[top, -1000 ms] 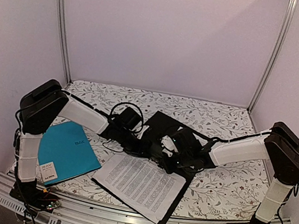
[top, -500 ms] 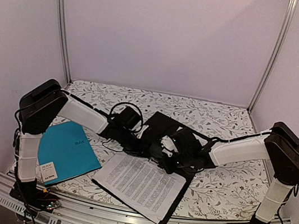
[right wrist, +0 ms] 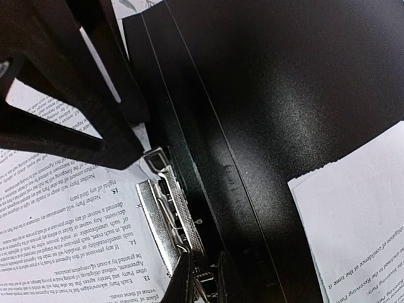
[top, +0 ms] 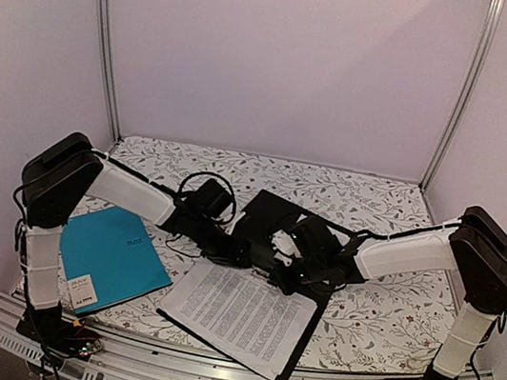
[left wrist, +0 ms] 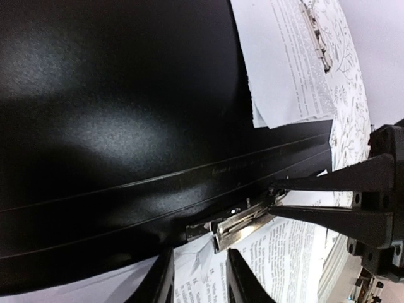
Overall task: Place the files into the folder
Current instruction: Clamp the file onto the spring clip on the folder, then close the folder with files at the center of the board.
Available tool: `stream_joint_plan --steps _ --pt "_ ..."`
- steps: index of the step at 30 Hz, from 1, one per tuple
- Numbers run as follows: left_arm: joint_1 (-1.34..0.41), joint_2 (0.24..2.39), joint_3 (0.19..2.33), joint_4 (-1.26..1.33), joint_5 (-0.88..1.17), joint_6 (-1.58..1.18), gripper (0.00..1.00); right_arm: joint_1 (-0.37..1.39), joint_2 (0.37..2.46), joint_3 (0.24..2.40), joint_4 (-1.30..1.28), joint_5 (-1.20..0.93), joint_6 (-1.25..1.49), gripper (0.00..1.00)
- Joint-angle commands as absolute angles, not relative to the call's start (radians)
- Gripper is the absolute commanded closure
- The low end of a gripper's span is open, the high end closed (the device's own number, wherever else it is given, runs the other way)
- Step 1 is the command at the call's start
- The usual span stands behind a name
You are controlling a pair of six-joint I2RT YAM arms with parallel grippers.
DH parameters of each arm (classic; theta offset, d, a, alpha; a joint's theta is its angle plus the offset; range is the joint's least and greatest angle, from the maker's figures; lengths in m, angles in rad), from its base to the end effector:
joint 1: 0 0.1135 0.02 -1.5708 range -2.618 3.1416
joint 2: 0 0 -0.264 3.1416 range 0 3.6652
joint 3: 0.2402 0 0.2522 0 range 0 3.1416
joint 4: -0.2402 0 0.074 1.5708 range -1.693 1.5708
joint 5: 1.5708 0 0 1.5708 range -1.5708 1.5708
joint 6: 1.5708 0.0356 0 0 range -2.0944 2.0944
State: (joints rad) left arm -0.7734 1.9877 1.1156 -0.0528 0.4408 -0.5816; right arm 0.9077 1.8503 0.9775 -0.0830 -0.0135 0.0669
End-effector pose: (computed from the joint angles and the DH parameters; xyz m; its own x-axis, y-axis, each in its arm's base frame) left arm 0.2715 -0.2863 0.1211 -0.9255 0.2092 -0.3158 0.3676 0.6973 -0.6154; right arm 0.2209 0.2836 0.1286 -0.5547 -0.6015 -0.5749 -0.7574 0.6510 0.0496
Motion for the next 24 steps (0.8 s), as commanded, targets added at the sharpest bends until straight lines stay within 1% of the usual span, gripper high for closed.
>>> stream_joint_plan --steps 1,5,7,8,11,12,14,17,21,24 --pt "-0.744 1.9 1.092 -0.083 0.442 -0.563 0.67 0.902 1.891 0.958 -0.357 0.016 0.031 1.0" --pt "-0.708 1.845 1.069 -0.07 0.447 -0.555 0.59 0.901 1.875 0.972 -0.381 0.031 0.018 1.0" --pt "-0.682 1.836 1.064 -0.088 0.435 -0.547 0.55 0.902 1.857 0.983 -0.395 0.034 0.012 0.97" --pt "-0.667 1.834 1.062 -0.099 0.429 -0.545 0.53 0.901 1.85 0.989 -0.405 0.034 0.011 0.93" --pt "-0.63 1.824 1.061 -0.134 0.394 -0.532 0.48 0.902 1.818 1.015 -0.436 0.047 -0.021 0.79" --pt "-0.623 1.82 1.065 -0.148 0.376 -0.526 0.44 0.9 1.811 1.026 -0.448 0.054 -0.027 0.72" --pt "-0.616 1.821 1.075 -0.174 0.342 -0.513 0.41 0.9 1.789 1.049 -0.467 0.064 -0.029 0.59" --pt "-0.611 1.846 1.1 -0.177 0.329 -0.506 0.37 0.9 1.758 1.077 -0.481 0.075 -0.016 0.42" --pt "-0.605 1.899 1.145 -0.136 0.369 -0.507 0.34 0.9 1.698 1.091 -0.486 0.088 0.063 0.23" --pt "-0.591 1.97 1.205 -0.145 0.426 -0.489 0.32 0.9 1.65 1.064 -0.506 0.12 0.159 0.13"
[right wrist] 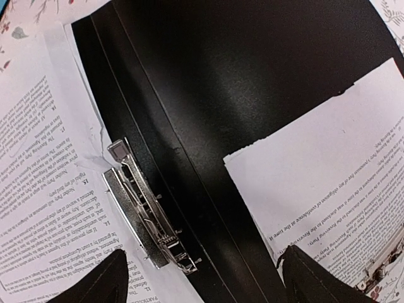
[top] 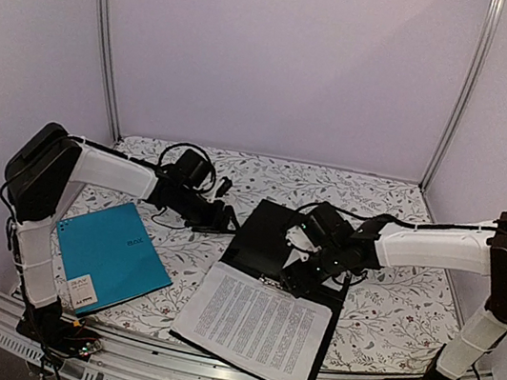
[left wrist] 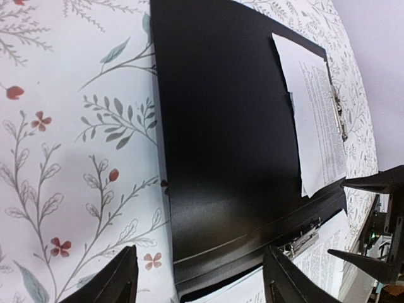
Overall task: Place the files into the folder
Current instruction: Close the folder with files at the center of the board.
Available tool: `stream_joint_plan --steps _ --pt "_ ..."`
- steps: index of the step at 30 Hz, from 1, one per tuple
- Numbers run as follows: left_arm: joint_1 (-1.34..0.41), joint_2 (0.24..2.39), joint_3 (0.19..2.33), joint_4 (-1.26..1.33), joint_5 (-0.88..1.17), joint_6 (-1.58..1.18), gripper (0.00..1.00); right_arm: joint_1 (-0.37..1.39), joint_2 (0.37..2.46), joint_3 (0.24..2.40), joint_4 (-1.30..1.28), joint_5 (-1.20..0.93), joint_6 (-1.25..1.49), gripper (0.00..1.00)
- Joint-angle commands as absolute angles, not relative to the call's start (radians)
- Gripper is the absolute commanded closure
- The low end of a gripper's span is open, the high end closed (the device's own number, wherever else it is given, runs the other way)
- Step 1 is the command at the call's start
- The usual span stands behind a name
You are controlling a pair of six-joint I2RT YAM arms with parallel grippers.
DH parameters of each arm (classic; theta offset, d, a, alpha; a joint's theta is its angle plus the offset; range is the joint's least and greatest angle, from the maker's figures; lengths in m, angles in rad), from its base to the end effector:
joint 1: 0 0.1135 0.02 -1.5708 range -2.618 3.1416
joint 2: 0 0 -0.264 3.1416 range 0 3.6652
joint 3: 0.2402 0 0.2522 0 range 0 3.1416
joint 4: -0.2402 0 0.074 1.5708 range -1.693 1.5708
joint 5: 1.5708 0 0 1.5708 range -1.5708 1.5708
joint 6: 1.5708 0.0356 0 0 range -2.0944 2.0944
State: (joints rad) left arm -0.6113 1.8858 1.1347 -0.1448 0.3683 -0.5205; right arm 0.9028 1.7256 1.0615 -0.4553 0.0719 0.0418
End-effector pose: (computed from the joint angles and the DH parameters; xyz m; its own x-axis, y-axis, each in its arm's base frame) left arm 0.3110 -0.2336 0.1575 -0.9126 0.0730 -0.4023 0.3064 0.7736 -0.5546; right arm 0.2116 0.2640 0.1721 -0.5888 -0.6790 -0.4385 -0.7397 0.6714 -0.0464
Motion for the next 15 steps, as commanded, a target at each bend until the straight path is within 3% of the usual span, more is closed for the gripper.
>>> stream_joint_plan --steps 1,8,15 --pt "-0.584 1.988 1.235 -0.16 0.453 -0.481 0.32 0.899 1.637 1.053 -0.52 0.133 0.188 0.11" --pt "-0.557 2.113 1.362 -0.246 0.558 -0.444 0.32 0.894 1.523 0.952 -0.628 0.218 0.507 0.07" --pt "-0.542 2.199 1.446 -0.284 0.651 -0.451 0.32 0.806 1.409 0.771 -0.544 0.144 0.718 0.06"
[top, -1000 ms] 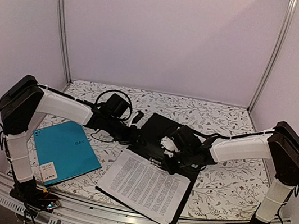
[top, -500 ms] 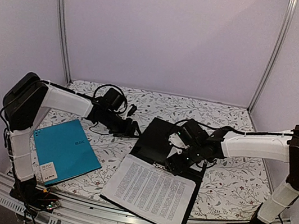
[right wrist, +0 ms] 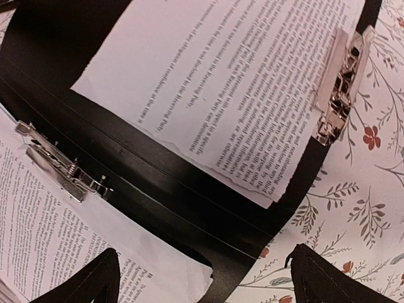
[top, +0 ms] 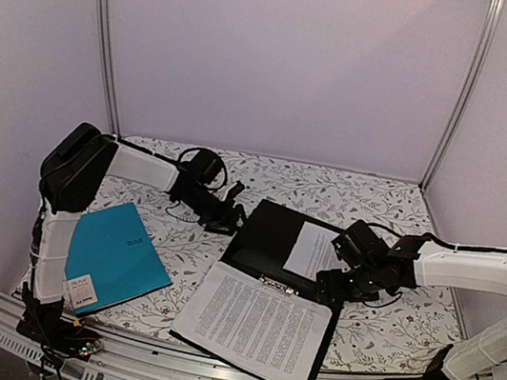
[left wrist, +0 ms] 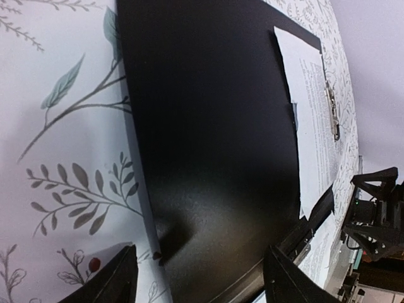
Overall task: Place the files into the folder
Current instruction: Close the folder with files at the center of the board.
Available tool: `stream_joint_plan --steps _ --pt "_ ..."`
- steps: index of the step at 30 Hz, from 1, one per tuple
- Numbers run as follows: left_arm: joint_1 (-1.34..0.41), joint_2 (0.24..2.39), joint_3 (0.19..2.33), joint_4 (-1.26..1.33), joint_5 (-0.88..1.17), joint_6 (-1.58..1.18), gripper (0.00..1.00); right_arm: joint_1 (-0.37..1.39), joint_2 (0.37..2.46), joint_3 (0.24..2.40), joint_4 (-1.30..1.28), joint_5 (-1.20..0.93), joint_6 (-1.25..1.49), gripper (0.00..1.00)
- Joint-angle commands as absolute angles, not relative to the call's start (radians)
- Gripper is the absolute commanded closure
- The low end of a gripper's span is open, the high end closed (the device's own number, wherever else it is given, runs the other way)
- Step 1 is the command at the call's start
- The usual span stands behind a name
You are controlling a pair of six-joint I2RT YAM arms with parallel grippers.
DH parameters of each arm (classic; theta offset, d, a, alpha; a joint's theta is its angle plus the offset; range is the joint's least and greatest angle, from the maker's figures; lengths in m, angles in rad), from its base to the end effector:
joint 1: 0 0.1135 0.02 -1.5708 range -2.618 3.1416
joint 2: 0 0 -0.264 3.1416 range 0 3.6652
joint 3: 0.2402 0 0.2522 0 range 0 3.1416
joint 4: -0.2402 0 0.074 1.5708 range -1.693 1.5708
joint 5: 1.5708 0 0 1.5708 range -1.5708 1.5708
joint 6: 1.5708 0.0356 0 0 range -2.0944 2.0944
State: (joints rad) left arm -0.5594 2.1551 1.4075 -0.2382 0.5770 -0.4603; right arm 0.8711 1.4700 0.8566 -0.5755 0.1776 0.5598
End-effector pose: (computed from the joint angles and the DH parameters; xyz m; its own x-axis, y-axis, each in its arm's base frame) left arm 0.3655 -0.2518 0.1246 -0.9441 0.1519 -0.2927 0.3133 0.6897 -0.6528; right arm 0.1780 0.2017 0.1830 -0.8837 -0.2382 -0.4029 -0.2848 0.9568 0.0590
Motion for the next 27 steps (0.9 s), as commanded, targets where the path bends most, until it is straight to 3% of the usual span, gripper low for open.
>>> stream_joint_plan --steps 1,9,14,27 --pt "-0.541 2.212 1.464 -0.301 0.671 -0.449 0.33 0.782 1.396 0.741 -0.522 0.114 0.726 0.07" --pt "-0.526 2.313 1.559 -0.319 0.823 -0.453 0.39 0.655 1.375 0.59 -0.317 -0.067 0.759 0.1" --pt "-0.516 2.352 1.588 -0.29 0.901 -0.465 0.52 0.603 1.439 0.574 -0.215 -0.147 0.755 0.13" --pt "-0.484 2.32 1.456 0.147 1.063 -0.593 0.78 0.41 1.611 0.65 -0.139 -0.35 0.628 0.25"
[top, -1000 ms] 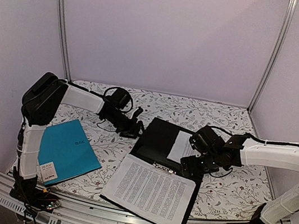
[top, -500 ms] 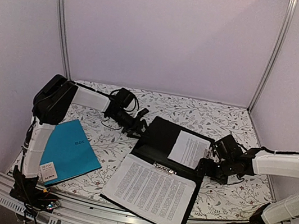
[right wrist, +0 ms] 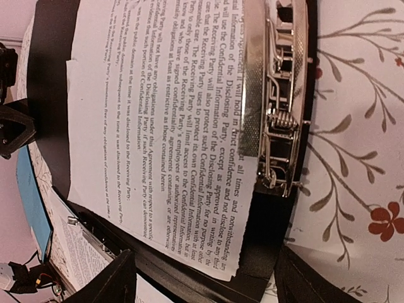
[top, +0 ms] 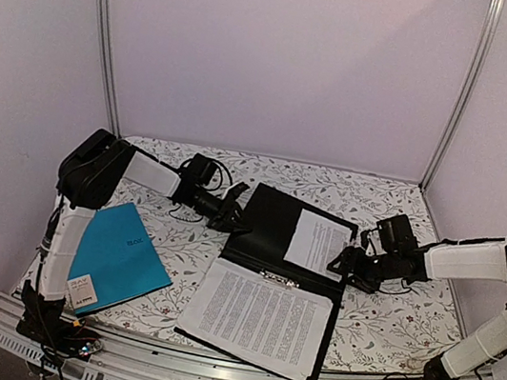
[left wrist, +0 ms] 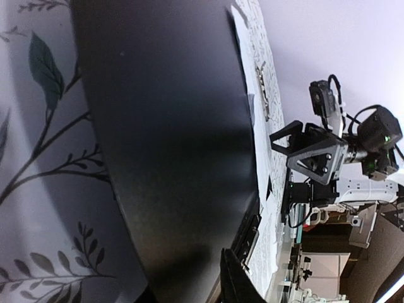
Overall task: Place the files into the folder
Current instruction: Close the folder with files at the center of the board.
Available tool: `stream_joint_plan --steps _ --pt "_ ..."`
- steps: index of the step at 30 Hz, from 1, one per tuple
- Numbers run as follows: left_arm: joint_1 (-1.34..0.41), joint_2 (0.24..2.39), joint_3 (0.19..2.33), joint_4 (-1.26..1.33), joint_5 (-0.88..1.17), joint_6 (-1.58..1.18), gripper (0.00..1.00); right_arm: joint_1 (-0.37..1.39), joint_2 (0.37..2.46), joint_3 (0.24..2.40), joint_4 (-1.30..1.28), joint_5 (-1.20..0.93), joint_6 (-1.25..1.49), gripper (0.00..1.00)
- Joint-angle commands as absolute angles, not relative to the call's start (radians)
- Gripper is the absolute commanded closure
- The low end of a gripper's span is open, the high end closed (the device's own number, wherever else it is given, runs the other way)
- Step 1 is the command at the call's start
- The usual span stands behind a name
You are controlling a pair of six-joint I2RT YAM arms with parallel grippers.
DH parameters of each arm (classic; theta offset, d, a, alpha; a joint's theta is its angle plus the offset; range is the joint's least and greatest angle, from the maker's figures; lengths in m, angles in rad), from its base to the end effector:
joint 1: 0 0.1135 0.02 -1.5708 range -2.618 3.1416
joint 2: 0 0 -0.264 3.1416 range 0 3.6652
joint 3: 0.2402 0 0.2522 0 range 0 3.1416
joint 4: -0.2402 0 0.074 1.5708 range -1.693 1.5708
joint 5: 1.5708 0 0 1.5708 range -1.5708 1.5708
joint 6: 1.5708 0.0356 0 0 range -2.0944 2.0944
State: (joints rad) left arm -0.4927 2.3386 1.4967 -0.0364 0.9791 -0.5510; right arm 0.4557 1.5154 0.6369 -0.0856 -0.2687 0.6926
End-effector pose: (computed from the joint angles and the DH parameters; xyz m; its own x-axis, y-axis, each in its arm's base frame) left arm 0.4012 -0.2489 0.0884 -0.9603 0.1841 -0.2095 0.2676 0.3957 -0.8785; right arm 0.2380 0.1272 0.1378 -0.9254 0.2320 -0.2995 0.0399 0.8459 0.5319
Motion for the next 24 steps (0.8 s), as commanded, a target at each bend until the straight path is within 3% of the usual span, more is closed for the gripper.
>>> stream_joint_plan --steps 1,8,15,24 --pt "-0.481 2.315 1.443 0.168 1.071 -0.598 0.81 0.4 1.632 0.663 -0.142 -0.366 0.61 0.26" --pt "-0.469 2.179 1.241 0.421 1.034 -0.633 1.0 0.336 1.72 0.789 -0.197 -0.425 0.534 0.29" --pt "-0.475 1.988 0.905 0.755 0.749 -0.675 1.0 0.273 1.718 0.943 -0.343 -0.428 0.451 0.27" --pt "-0.619 1.785 0.593 1.008 0.454 -0.441 1.0 0.264 1.682 1.043 -0.437 -0.41 0.413 0.23"
